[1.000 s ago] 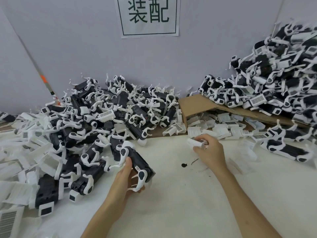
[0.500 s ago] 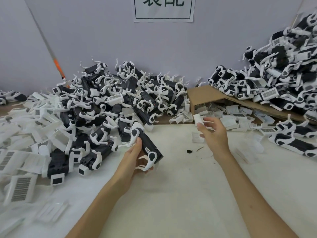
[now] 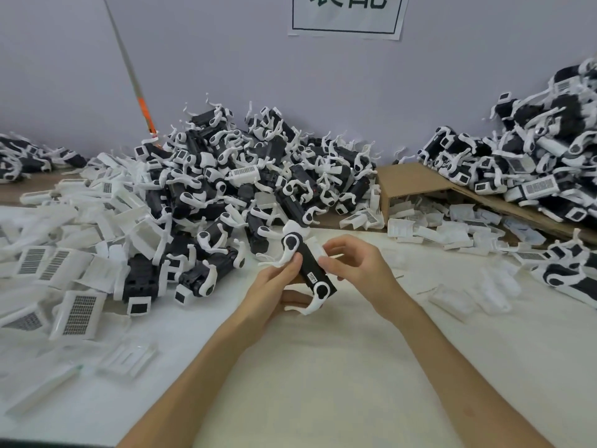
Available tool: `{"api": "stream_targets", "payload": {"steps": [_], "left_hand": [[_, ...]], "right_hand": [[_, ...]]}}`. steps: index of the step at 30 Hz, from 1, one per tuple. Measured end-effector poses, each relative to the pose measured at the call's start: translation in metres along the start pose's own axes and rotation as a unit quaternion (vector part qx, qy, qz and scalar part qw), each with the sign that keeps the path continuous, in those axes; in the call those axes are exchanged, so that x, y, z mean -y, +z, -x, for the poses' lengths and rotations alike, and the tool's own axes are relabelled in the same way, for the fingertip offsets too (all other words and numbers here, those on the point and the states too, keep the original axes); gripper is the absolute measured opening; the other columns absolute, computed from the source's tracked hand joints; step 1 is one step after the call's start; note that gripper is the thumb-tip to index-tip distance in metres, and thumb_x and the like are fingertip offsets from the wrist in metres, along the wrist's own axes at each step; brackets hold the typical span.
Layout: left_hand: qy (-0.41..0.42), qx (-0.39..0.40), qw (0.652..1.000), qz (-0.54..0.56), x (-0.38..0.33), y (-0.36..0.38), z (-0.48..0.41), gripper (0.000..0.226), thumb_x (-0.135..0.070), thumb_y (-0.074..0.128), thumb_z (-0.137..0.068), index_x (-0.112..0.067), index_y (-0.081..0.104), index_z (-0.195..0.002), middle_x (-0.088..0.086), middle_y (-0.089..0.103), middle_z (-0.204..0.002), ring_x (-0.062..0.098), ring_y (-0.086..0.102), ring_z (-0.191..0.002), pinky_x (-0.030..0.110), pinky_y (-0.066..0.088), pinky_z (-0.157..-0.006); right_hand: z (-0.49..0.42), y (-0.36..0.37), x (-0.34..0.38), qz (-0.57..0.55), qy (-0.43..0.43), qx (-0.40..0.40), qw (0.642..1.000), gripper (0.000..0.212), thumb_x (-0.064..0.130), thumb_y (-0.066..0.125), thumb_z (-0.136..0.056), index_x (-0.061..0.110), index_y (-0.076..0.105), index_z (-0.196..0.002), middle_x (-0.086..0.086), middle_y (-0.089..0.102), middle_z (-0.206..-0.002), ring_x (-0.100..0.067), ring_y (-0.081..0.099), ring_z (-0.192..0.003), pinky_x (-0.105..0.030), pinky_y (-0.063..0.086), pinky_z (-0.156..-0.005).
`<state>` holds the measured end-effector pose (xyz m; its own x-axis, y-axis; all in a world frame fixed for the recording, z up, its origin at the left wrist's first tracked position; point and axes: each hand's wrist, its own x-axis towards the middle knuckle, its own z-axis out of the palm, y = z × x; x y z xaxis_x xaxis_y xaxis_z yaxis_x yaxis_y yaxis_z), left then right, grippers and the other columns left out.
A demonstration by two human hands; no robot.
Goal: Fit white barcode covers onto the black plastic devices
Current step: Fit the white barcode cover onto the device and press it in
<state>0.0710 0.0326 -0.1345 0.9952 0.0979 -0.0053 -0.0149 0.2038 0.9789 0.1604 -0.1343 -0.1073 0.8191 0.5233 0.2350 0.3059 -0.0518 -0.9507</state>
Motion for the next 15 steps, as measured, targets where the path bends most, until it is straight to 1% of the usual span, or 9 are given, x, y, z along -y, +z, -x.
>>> {"api": "stream_targets", "payload": {"steps": [3, 5, 6, 8, 10, 12, 15], "left_hand": [[-0.001, 0.002, 1.0, 0.007, -0.0005, -0.0001, -0.0009, 0.046, -0.055, 0.058, -0.092, -0.018, 0.074, -0.114, 0.019, 0.073, -0.114, 0.041, 0.072, -0.092, 0.06, 0.05, -0.097], [-0.002, -0.004, 1.0, 0.009, -0.0005, -0.0001, -0.0012, 0.045, -0.055, 0.058, -0.091, -0.018, 0.075, -0.11, 0.02, 0.073, -0.111, 0.04, 0.073, -0.089, 0.058, 0.051, -0.094], [-0.002, -0.005, 1.0, 0.012, -0.0003, 0.0, -0.0012, 0.046, -0.056, 0.058, -0.092, -0.017, 0.075, -0.11, 0.02, 0.073, -0.11, 0.04, 0.073, -0.088, 0.056, 0.053, -0.091], [-0.003, -0.003, 1.0, 0.015, -0.0015, 0.0005, -0.0012, 0.047, -0.056, 0.058, -0.094, -0.016, 0.075, -0.111, 0.02, 0.074, -0.108, 0.038, 0.073, -0.086, 0.045, 0.059, -0.079], [-0.002, -0.004, 1.0, 0.024, -0.0023, -0.0001, 0.0, 0.046, -0.055, 0.056, -0.093, -0.017, 0.075, -0.111, 0.02, 0.074, -0.104, 0.036, 0.074, -0.08, 0.035, 0.059, -0.068], [-0.002, 0.0, 1.0, 0.028, -0.0026, 0.001, 0.0005, 0.046, -0.054, 0.055, -0.093, -0.017, 0.076, -0.109, 0.02, 0.075, -0.102, 0.034, 0.074, -0.078, 0.032, 0.058, -0.064], [0.001, 0.005, 1.0, 0.025, -0.0016, 0.0026, 0.0006, 0.048, -0.052, 0.053, -0.094, -0.013, 0.074, -0.111, 0.019, 0.074, -0.101, 0.033, 0.072, -0.076, 0.031, 0.056, -0.061]], "right_hand": [[0.0011, 0.0018, -0.0012, 0.005, 0.003, 0.007, 1.0, 0.015, 0.022, 0.078, -0.086, 0.018, 0.068, -0.097, 0.003, 0.072, -0.092, -0.008, 0.066, -0.077, -0.02, 0.049, -0.064], [0.0009, 0.0013, -0.0013, 0.006, -0.001, 0.016, 1.0, 0.014, 0.023, 0.078, -0.086, 0.02, 0.068, -0.095, 0.006, 0.073, -0.091, -0.007, 0.065, -0.076, -0.019, 0.049, -0.064], [0.0009, 0.0011, -0.0009, 0.006, -0.004, 0.021, 1.0, 0.012, 0.022, 0.077, -0.087, 0.021, 0.069, -0.095, 0.008, 0.073, -0.09, -0.006, 0.065, -0.076, -0.02, 0.05, -0.065], [0.0017, -0.0001, -0.0017, -0.002, -0.009, 0.024, 1.0, 0.006, 0.019, 0.072, -0.091, 0.023, 0.07, -0.096, 0.009, 0.073, -0.089, -0.007, 0.065, -0.079, -0.026, 0.053, -0.07], [0.0018, 0.0007, -0.0018, -0.014, -0.009, 0.029, 0.999, 0.01, 0.015, 0.066, -0.096, 0.022, 0.072, -0.1, 0.003, 0.075, -0.095, -0.012, 0.067, -0.086, -0.037, 0.056, -0.079], [0.0022, 0.0007, -0.0013, -0.024, -0.01, 0.027, 0.999, 0.015, 0.01, 0.064, -0.097, 0.021, 0.073, -0.102, -0.005, 0.076, -0.102, -0.019, 0.07, -0.092, -0.043, 0.057, -0.085], [0.0028, 0.0033, -0.002, -0.03, -0.007, 0.021, 0.999, 0.014, 0.009, 0.065, -0.096, 0.018, 0.073, -0.103, -0.009, 0.076, -0.103, -0.024, 0.071, -0.094, -0.046, 0.058, -0.086]]}}
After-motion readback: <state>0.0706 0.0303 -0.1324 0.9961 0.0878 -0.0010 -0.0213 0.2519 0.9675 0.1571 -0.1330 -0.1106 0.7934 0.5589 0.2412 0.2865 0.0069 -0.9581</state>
